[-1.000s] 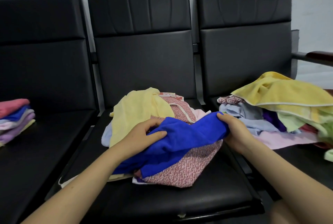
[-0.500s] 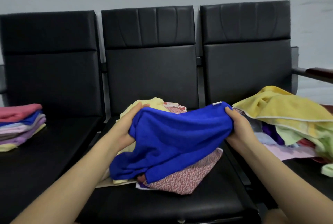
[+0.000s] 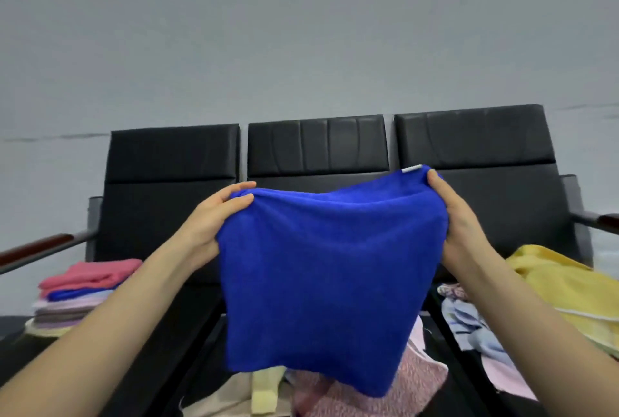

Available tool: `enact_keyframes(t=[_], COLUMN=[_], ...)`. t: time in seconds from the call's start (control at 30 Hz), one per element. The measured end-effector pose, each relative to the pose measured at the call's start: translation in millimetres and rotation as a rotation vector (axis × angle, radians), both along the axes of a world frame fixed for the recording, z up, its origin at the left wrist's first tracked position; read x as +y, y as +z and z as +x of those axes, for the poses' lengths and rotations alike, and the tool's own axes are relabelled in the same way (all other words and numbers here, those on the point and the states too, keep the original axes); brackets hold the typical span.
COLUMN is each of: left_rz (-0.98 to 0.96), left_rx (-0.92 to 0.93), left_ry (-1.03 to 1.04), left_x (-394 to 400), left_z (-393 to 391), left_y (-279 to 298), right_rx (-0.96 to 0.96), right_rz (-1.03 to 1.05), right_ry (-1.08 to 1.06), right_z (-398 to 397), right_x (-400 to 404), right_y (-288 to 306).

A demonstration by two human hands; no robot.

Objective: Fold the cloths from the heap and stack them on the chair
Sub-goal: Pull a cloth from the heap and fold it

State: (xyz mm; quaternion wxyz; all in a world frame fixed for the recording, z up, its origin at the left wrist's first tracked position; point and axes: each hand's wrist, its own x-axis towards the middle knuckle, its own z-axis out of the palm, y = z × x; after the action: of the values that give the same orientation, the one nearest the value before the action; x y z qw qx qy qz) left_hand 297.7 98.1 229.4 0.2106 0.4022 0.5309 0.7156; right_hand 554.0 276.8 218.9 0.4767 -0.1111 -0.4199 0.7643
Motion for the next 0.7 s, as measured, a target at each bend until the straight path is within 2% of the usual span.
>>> enact_keyframes(t=[0.1,0.2,0.3,0.43,0.57,0.7], left_rz=[0.079,0.138,0.082,-0.123,-0.280,-0.368], left_rx=[-0.019,-0.129,-0.156,-0.099,-0.140,-0.082], left_ry=[-0.020,-0.058,-0.102,0.062,0.229,0.302], left_x=[-14,-20,-15,16,56,95], left_z=[0,-5,-10,-32,-61,-87], left_y=[7,10,5,-36,-97,-144], right_rx=[0.011,0.027,-0.026,-0.292,-0.607,-0.752], right_rz=[0.022,0.030,0.020,0.003,-0.042,-0.018], right_ry=[0.045,0.078,0.097,-0.017,-0.204,-0.269], right_z=[4,6,2,-18,-39,-53], right_x=[-6,-2,11,52,109,144], right_y=[10,11,3,-38,-115,-166])
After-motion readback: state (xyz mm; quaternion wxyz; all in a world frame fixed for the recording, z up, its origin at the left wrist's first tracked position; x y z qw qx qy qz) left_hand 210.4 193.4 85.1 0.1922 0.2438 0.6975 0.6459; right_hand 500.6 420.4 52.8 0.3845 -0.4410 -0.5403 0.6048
